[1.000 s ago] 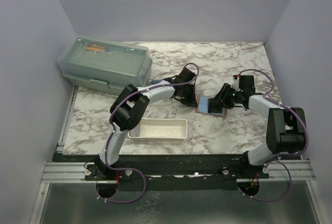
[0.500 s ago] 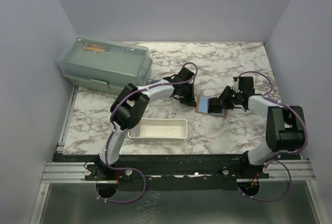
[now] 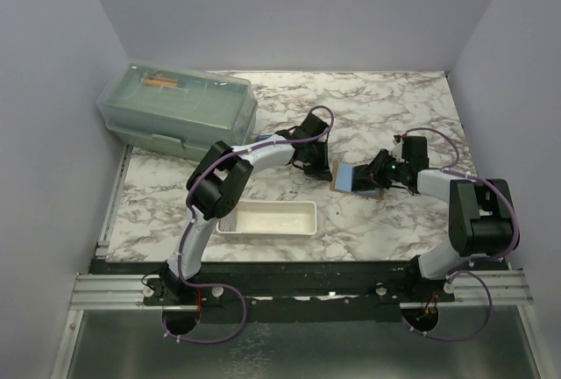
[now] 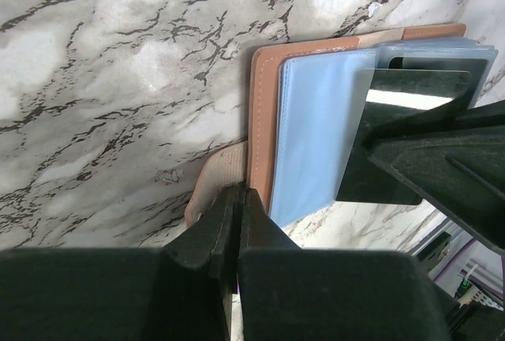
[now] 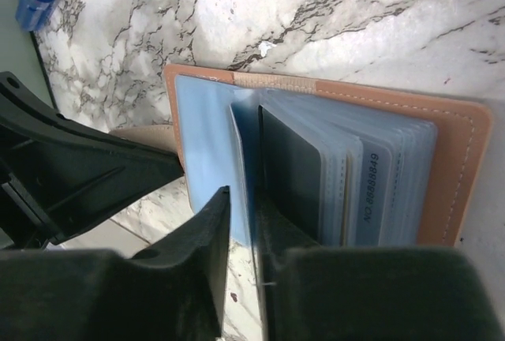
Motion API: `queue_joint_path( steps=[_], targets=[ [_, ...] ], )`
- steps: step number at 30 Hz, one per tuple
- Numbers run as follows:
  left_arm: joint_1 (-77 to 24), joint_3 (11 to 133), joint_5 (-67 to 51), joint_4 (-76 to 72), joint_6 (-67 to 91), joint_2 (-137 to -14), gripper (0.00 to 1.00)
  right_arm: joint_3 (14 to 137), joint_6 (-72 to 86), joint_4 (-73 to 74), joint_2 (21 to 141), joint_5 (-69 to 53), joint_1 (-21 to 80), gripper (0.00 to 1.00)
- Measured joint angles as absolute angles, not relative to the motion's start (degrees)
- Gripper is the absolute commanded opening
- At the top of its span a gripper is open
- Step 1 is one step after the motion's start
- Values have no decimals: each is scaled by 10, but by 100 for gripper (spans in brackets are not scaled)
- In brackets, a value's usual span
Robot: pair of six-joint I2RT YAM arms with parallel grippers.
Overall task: Put the credit cards into the card holder
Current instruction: Insert the credit card into the card holder.
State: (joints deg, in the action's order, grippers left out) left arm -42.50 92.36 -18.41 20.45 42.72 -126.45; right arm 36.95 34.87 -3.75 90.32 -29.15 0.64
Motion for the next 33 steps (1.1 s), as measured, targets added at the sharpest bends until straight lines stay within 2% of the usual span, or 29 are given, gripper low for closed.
queue_joint_path(
  steps=[3, 5, 7, 22, 33],
  targets=[
    [-425, 924, -185, 204, 428, -1265, 0, 373, 346, -29, 896, -286, 7, 49],
    [-425, 924, -186, 205, 428, -1265, 0, 381, 337, -12, 884, -277, 8, 56],
    [-425, 924, -186, 205, 428, -1265, 0, 387, 326, 7, 870, -263, 7, 58],
    [-431, 924, -206, 205, 426, -1265, 0, 410, 285, 108, 835, -219, 7, 56],
    [-436, 924, -223, 205, 422, -1260, 0, 409, 282, 134, 818, -196, 7, 38]
  ],
)
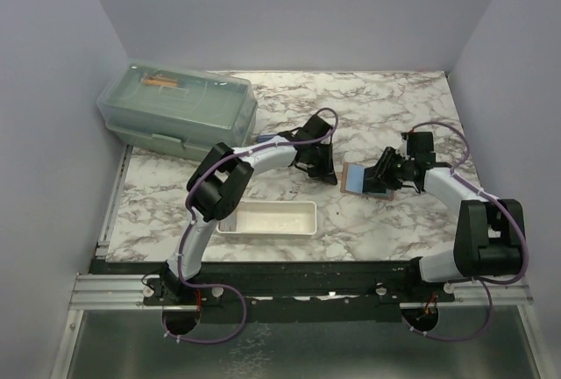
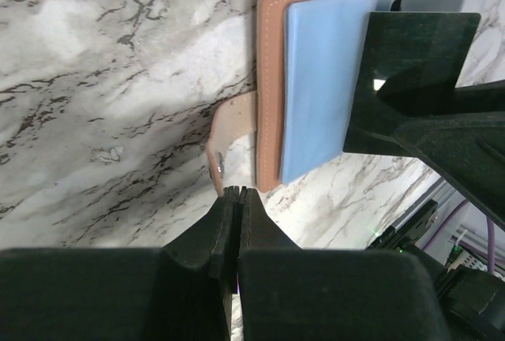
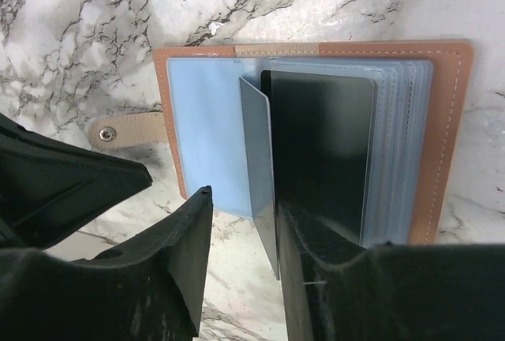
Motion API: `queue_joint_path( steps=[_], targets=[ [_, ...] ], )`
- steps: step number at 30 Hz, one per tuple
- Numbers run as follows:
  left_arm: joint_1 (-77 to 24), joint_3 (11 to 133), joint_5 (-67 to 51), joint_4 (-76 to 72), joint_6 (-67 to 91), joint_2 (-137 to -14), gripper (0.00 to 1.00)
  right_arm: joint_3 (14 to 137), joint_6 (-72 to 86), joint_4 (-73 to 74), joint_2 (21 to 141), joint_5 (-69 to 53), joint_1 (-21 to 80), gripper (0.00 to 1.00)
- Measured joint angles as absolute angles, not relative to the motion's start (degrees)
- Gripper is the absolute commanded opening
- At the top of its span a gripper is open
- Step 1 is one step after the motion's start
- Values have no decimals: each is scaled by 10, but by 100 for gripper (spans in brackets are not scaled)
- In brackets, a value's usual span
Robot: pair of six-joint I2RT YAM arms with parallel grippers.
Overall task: Put the credit cards into the card holder
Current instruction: Insert the credit card into the card holder.
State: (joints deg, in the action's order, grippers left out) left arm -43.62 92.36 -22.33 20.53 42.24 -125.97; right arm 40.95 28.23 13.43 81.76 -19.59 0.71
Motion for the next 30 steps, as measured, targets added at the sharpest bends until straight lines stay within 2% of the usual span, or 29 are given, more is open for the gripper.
queue_joint_path(
  steps=[6, 11, 20, 25, 30],
  targets=[
    [-440, 926, -230, 205, 423, -1255, 0, 402, 279, 134, 816, -189, 6, 33],
    [-440, 938, -238, 207, 426, -1255, 0, 396, 278, 134, 815, -180, 4, 42],
    [-446, 954, -243, 207, 428, -1255, 0, 396, 273, 149, 798, -167, 4, 46],
    [-449, 961, -247, 207, 429, -1258, 0, 396, 273, 161, 791, -157, 4, 39],
    [-449, 961, -247, 206, 428, -1264, 0, 396, 269, 166, 793, -156, 3, 24]
  ],
)
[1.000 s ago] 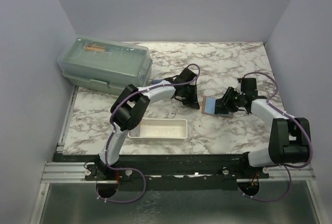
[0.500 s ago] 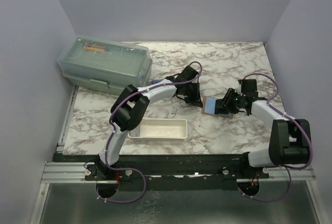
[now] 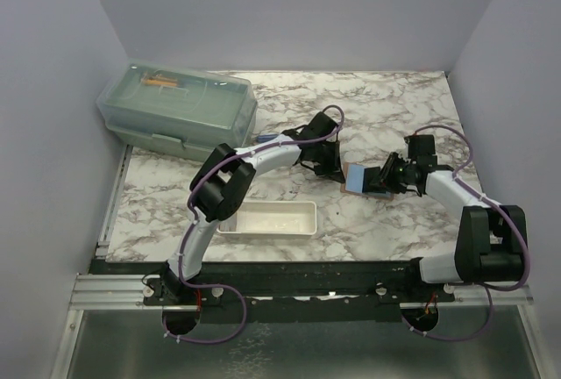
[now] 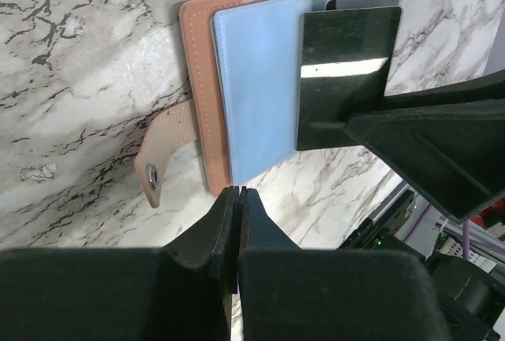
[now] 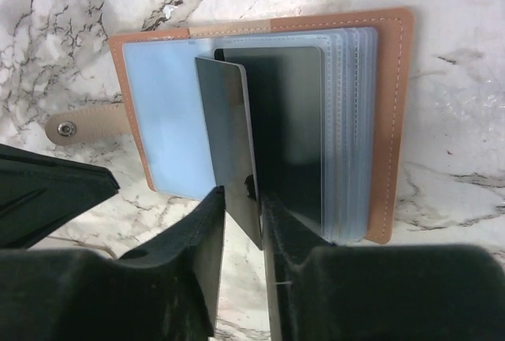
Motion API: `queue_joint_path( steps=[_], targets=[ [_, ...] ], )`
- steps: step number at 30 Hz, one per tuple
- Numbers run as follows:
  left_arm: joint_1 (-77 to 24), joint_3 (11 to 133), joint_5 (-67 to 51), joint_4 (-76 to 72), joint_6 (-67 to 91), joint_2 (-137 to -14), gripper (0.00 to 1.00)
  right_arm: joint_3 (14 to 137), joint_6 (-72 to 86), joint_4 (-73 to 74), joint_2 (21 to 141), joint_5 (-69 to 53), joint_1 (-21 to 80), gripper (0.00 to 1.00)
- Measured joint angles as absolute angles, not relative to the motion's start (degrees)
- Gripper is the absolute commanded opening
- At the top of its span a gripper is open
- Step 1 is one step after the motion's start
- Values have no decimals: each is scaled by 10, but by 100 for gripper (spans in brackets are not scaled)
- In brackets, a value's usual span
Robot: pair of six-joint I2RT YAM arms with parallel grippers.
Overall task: Put the credit cards into the card holder
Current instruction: Insert the credit card into the card holder.
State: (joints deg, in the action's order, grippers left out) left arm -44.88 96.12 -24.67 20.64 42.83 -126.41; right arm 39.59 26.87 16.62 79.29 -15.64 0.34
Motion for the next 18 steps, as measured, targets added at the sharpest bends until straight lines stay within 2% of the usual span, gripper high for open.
queue_joint_path(
  steps=[13, 18],
  targets=[
    [-449, 961, -242, 207, 428, -1288, 0, 396, 274, 144, 824, -172, 3, 2],
    [-449, 961, -241, 207, 428, -1289, 0, 383, 284, 107, 839, -206, 0, 0]
  ],
)
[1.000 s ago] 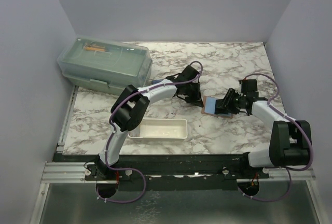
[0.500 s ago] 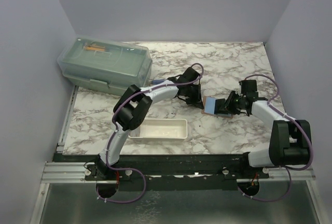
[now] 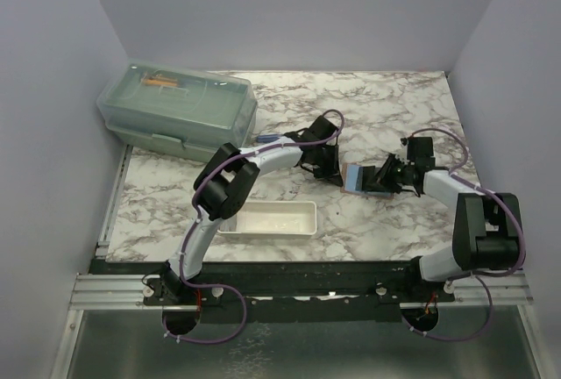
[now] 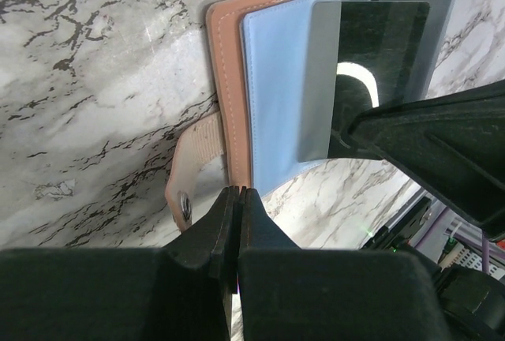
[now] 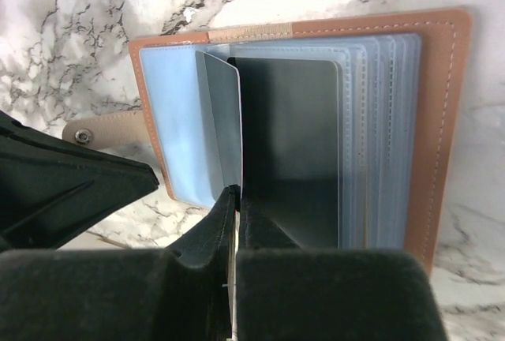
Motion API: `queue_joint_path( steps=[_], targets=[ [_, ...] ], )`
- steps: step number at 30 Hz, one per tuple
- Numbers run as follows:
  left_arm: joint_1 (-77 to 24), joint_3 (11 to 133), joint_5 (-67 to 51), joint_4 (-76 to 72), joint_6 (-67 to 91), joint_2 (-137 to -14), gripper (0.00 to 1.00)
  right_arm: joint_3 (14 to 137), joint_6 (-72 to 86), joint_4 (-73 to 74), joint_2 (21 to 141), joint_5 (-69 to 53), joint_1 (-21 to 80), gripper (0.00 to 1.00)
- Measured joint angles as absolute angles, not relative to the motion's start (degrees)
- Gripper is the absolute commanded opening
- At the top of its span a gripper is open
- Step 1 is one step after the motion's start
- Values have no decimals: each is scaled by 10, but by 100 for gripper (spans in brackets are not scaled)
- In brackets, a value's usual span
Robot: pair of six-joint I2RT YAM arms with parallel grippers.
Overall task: Put the credit cards into the card holder
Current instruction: Insert the credit card into the card holder.
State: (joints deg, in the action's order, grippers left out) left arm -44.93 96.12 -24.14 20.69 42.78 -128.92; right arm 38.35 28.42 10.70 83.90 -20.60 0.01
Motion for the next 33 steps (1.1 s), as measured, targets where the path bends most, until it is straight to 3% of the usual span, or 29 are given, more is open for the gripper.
queue_joint_path(
  steps=[10, 33],
  targets=[
    [-449, 961, -237, 207, 425, -1289, 0, 363, 294, 26, 868, -288, -3, 0],
    [-423, 969, -251, 209, 424, -1305, 0, 372, 273, 26, 919, -385, -20, 2]
  ],
)
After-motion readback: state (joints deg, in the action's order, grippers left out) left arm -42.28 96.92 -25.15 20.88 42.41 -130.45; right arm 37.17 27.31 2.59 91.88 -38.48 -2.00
